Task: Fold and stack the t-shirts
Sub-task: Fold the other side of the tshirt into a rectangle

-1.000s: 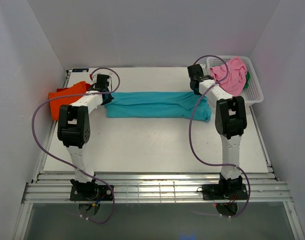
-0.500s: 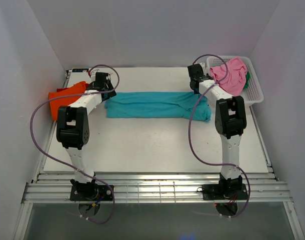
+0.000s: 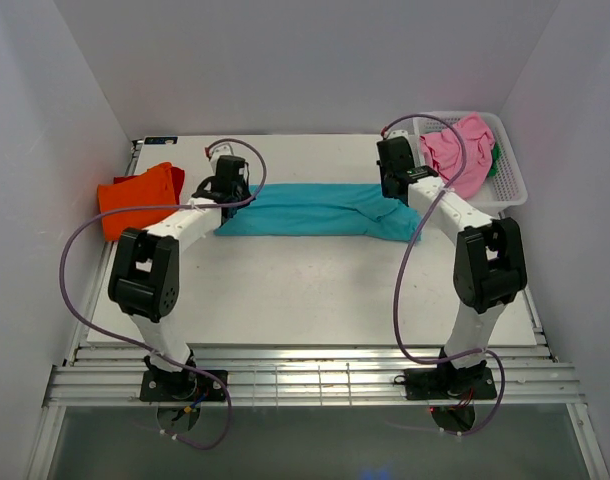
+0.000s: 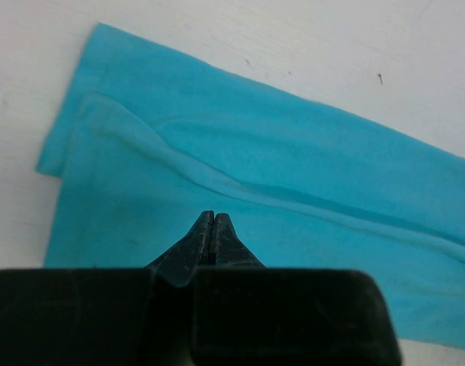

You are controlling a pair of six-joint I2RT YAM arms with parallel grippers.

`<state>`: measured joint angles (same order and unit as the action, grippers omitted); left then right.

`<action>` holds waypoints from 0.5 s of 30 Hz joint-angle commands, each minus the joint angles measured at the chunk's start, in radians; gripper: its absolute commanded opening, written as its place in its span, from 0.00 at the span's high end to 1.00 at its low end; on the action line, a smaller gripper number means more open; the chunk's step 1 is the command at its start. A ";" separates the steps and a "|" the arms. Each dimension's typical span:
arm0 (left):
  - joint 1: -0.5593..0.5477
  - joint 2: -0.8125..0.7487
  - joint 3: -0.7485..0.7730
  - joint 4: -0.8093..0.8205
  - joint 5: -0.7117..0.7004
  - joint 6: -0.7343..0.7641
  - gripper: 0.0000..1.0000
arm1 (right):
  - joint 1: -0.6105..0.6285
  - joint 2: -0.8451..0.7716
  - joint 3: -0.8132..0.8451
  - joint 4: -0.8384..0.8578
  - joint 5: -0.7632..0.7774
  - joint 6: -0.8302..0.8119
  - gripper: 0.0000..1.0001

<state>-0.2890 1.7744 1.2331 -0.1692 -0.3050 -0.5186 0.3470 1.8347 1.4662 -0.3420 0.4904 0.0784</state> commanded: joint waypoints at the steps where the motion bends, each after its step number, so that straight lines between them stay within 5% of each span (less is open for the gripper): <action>1: -0.010 0.043 -0.006 0.023 0.075 -0.037 1.00 | 0.032 0.006 -0.046 -0.012 -0.088 0.024 0.92; 15: -0.029 0.186 0.058 0.022 0.118 -0.014 1.00 | 0.044 0.092 -0.099 -0.023 -0.164 0.054 0.92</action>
<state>-0.3138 1.9671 1.2472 -0.1547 -0.1951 -0.5423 0.3904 1.9079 1.3705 -0.3660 0.3550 0.1139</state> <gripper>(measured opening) 0.018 0.079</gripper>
